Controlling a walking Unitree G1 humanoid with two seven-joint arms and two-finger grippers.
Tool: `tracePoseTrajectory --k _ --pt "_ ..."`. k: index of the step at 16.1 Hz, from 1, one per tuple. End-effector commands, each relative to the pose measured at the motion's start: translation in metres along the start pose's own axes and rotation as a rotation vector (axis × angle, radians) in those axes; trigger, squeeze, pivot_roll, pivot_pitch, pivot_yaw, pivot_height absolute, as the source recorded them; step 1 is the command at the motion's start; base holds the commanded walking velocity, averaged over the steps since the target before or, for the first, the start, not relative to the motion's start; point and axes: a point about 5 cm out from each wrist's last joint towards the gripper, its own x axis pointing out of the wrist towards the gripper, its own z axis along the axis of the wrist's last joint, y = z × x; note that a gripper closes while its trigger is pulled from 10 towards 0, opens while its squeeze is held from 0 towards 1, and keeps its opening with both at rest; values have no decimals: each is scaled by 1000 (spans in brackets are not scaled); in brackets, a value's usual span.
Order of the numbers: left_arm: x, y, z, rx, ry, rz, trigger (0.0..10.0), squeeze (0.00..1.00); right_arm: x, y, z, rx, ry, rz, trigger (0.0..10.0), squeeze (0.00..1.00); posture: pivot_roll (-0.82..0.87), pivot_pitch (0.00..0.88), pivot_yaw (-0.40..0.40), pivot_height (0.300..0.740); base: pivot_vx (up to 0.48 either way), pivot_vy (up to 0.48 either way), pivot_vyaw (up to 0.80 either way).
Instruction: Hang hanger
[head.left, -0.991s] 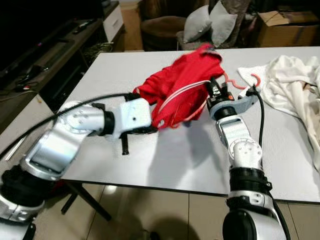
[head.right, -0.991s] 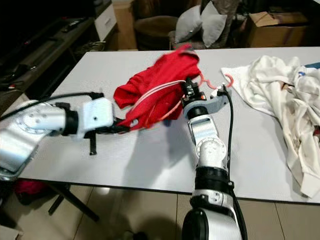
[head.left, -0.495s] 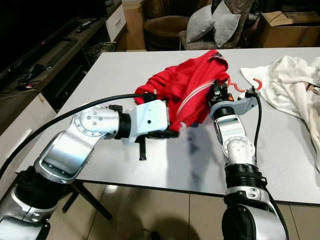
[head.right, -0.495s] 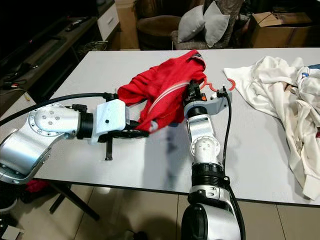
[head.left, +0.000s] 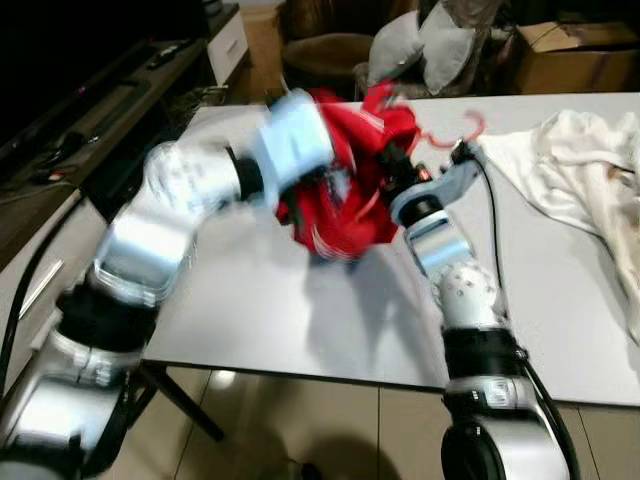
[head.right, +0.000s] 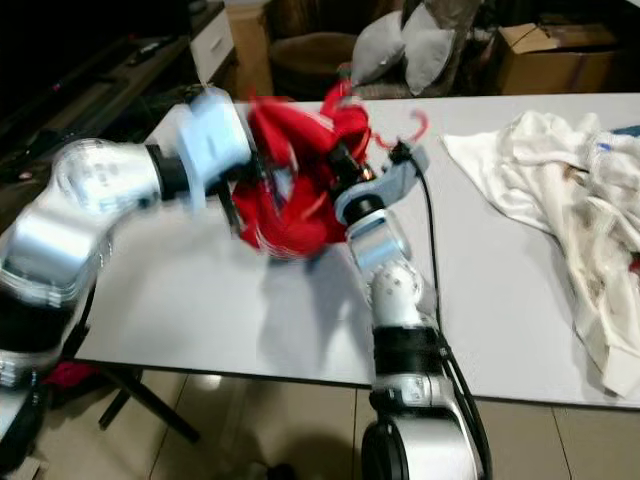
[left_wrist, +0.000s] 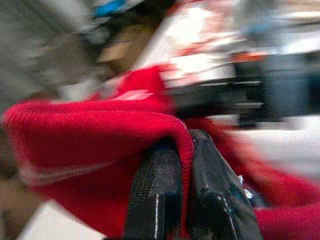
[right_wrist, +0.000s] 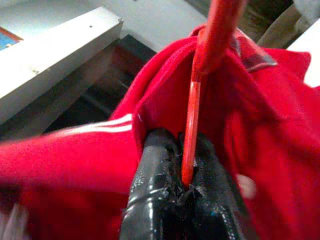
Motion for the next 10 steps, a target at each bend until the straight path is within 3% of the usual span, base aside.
tracePoseTrajectory --k 1,4,8,10 --pt "-6 19 5 27 -16 120 0 0 -7 1 -18 49 58 -4 10000 0 -28 0 161 740 0 0 0" --pt "-12 54 4 132 21 315 0 0 -27 3 -13 42 105 12 10000 0 -49 0 171 740 0 0 0" --pt "-18 81 15 182 -12 430 0 0 -50 9 -19 4 196 58 10000 0 -65 0 174 740 0 0 0" --pt "-12 65 12 148 -40 306 392 0 -56 13 -16 -6 197 71 10000 0 -84 0 187 740 0 0 0"
